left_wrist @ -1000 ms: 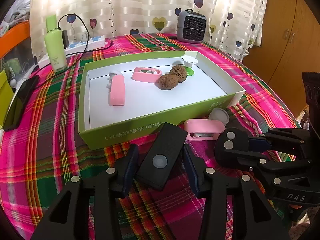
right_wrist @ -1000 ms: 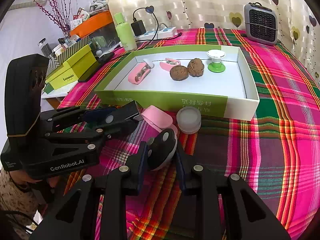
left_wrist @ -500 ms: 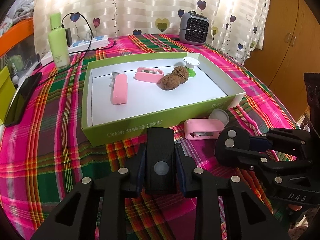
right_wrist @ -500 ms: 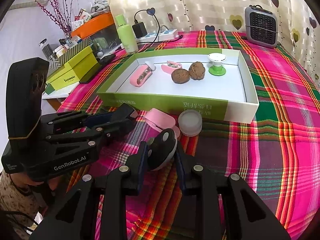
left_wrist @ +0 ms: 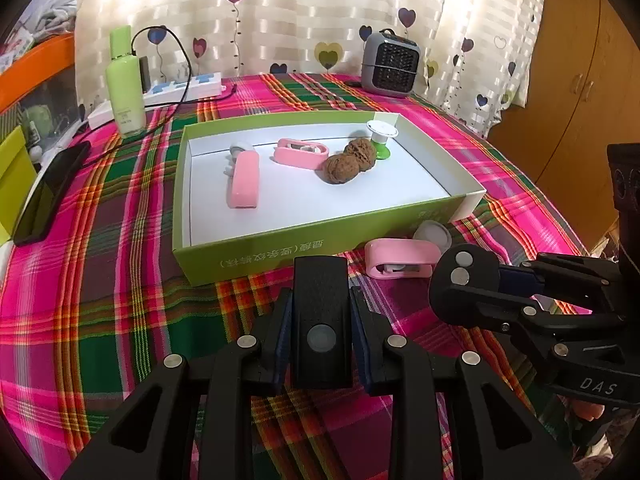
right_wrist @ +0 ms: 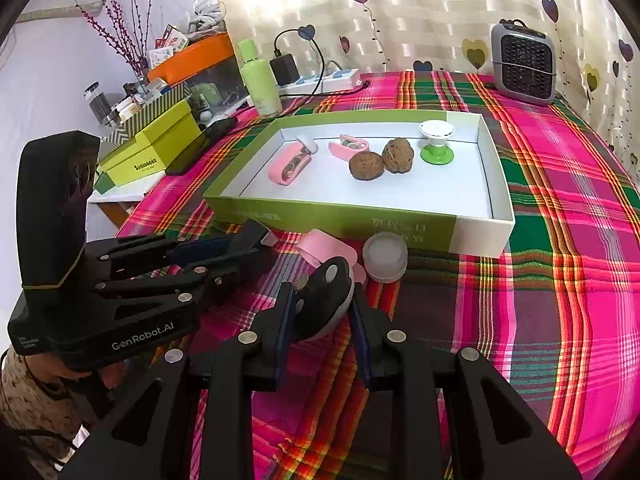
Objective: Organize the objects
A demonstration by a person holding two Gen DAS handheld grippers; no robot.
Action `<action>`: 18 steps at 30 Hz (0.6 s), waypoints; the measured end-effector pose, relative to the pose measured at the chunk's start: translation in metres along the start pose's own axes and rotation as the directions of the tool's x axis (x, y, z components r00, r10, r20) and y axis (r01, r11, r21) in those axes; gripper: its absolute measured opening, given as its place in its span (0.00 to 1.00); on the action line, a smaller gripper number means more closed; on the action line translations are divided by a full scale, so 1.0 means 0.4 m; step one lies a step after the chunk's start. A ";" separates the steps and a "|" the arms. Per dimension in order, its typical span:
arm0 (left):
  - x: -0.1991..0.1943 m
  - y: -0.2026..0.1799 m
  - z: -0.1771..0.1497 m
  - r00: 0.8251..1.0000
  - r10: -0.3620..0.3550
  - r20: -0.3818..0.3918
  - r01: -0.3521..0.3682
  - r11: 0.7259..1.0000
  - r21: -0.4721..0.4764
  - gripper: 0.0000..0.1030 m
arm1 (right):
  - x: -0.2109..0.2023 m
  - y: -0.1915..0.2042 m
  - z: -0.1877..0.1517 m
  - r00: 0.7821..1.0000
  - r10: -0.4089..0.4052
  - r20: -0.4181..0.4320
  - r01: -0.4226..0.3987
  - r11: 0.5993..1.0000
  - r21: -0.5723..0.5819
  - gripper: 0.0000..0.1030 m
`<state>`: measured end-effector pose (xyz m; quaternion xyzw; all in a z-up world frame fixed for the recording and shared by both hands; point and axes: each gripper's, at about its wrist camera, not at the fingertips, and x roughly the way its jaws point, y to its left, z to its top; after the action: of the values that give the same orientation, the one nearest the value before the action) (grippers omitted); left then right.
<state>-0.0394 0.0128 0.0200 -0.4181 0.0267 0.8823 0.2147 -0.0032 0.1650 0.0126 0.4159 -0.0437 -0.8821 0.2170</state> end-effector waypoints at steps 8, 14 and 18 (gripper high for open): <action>-0.021 -0.002 0.009 1.000 0.006 0.023 -0.006 1.000 -0.007 0.25 | -0.014 0.004 0.011 1.000 0.011 0.018 -0.010 1.000 -0.007 0.27; -0.033 -0.005 0.024 0.999 0.009 0.039 -0.009 1.000 -0.009 0.25 | -0.022 0.001 0.020 0.999 0.015 0.030 -0.014 1.000 -0.006 0.27; -0.039 -0.002 0.036 0.999 0.013 0.049 -0.012 1.000 -0.010 0.25 | -0.026 -0.001 0.028 0.999 0.018 0.036 -0.018 1.000 -0.007 0.27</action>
<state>-0.0408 0.0113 0.0409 -0.3970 0.0196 0.8938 0.2077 -0.0057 0.1685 0.0273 0.3987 -0.0484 -0.8876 0.2256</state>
